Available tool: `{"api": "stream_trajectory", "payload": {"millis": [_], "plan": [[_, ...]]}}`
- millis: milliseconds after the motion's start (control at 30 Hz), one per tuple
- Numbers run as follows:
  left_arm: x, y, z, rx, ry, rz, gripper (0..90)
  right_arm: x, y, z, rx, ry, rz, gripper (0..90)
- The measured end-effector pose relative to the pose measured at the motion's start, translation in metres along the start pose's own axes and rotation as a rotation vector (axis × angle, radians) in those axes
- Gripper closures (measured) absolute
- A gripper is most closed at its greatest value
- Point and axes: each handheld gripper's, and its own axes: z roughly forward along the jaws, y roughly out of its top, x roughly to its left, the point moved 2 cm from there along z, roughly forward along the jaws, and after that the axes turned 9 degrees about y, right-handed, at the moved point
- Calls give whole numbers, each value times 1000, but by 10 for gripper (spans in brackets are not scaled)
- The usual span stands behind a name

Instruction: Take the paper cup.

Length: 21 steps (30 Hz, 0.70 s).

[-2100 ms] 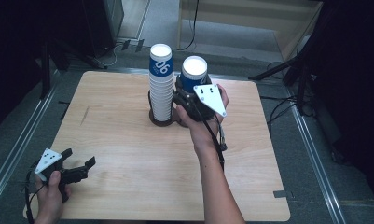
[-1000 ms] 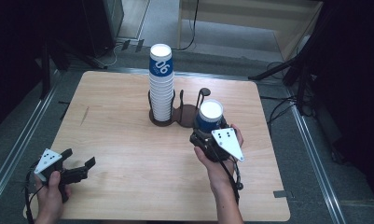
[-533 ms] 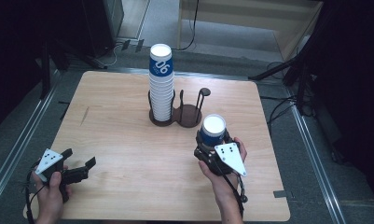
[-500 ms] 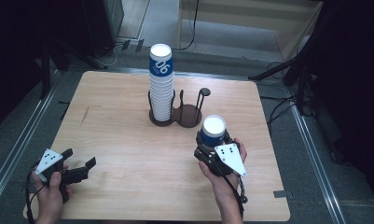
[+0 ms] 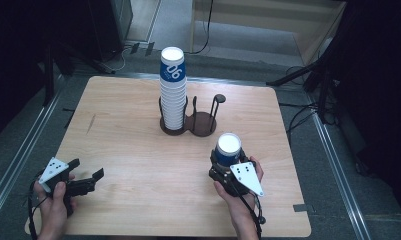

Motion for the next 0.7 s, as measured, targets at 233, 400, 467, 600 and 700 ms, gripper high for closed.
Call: {"api": "stream_trajectory", "payload": {"millis": [233,400,467,600,700], "plan": [[-20,18,-6,-19,-50,4,9,11,1,-1,-11,37,-13,213],[-42,29,-2,-29,-63,52,9,15,0,-1,13,24,-44,214],[-52,32,-2,-33,-87,59,9,17,-2,-1,23,22,-50,213],[-73,46,-4,-17,-137,66,10,25,-8,-1,57,27,-80,213],[-84,51,-6,-14,-176,86,9,34,-11,0,88,24,-120,213]]}}
